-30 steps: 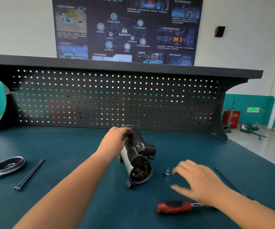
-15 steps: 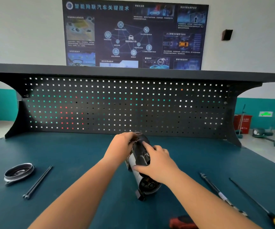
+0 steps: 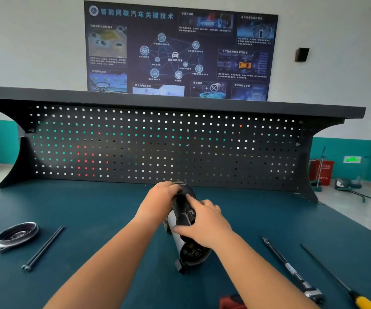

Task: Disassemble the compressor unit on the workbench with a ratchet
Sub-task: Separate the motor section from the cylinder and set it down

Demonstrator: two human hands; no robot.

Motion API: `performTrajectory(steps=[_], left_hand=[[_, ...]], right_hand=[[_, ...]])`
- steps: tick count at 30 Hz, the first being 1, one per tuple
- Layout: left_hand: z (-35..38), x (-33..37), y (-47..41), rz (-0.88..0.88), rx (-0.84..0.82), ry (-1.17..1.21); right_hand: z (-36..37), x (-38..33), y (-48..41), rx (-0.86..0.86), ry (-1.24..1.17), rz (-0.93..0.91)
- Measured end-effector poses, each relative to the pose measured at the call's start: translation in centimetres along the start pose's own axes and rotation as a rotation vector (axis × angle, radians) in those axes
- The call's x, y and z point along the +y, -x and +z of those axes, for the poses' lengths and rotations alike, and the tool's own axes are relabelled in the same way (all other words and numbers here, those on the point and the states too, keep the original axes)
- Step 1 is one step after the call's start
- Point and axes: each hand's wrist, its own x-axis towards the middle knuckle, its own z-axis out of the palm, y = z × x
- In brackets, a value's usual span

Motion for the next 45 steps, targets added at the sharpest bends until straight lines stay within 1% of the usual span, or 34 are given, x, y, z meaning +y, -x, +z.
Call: performTrajectory(steps=[4,5,7,9,10,11,12,14,18,21,23,30,34,38,43,45], left_hand=[[0.4,-0.4,-0.1,0.031,-0.008,-0.007],[0.3,-0.6,0.0,0.034,0.000,0.022],[0.4,-1.0,0.4,0.021,0.056,0.161],[0.9,-1.0,1.1,-0.056,0.157,0.302],[1.2,-0.9,1.4,-0.129,0.201,0.316],[1.5,-0.9,1.5,-0.213,0.213,0.280],[1.9,-0.9,1.4,-0.293,0.188,0.199],[2.4,-0.7,1.0,-0.383,0.086,0.025],[2.7,0.1,-0.3,-0.429,0.043,-0.062],[2.6,0.6,-0.7,-0.404,0.036,-0.151],[2.5,0.8,-0.7,-0.405,0.034,-0.152],[3.7,0.6,-0.2,-0.468,0.098,-0.069],[3.4,1.2,-0.4,-0.518,0.083,-0.019],[2.9,1.1,0.1,-0.519,0.076,0.001],[3.3,1.1,0.1,-0.570,0.040,0.206],[2.9,1.3,0.3,-0.566,0.020,0.338]], right_hand=[[-0.1,-0.1,0.0,-0.005,0.004,0.007],[0.0,-0.1,0.0,-0.006,0.005,0.007],[0.0,-0.1,0.0,-0.004,0.004,0.003],[0.1,-0.1,0.0,-0.001,0.001,0.000],[0.2,-0.1,0.1,-0.001,-0.001,-0.002],[0.2,0.0,0.1,-0.003,-0.004,-0.003],[0.3,0.0,0.1,-0.005,-0.007,-0.004],[0.2,0.0,0.0,-0.006,-0.010,-0.003],[0.3,0.1,0.0,-0.003,-0.005,-0.011],[0.5,0.1,0.1,0.003,0.002,-0.014],[0.4,0.0,0.1,0.005,0.004,-0.013],[0.6,-0.1,0.1,0.024,0.008,-0.009],[0.6,-0.4,0.1,0.035,-0.006,-0.006],[0.8,-0.7,0.3,0.044,-0.004,-0.010],[1.2,-0.6,0.1,0.068,0.006,0.000],[1.1,-0.6,0.1,0.064,0.004,0.003]])
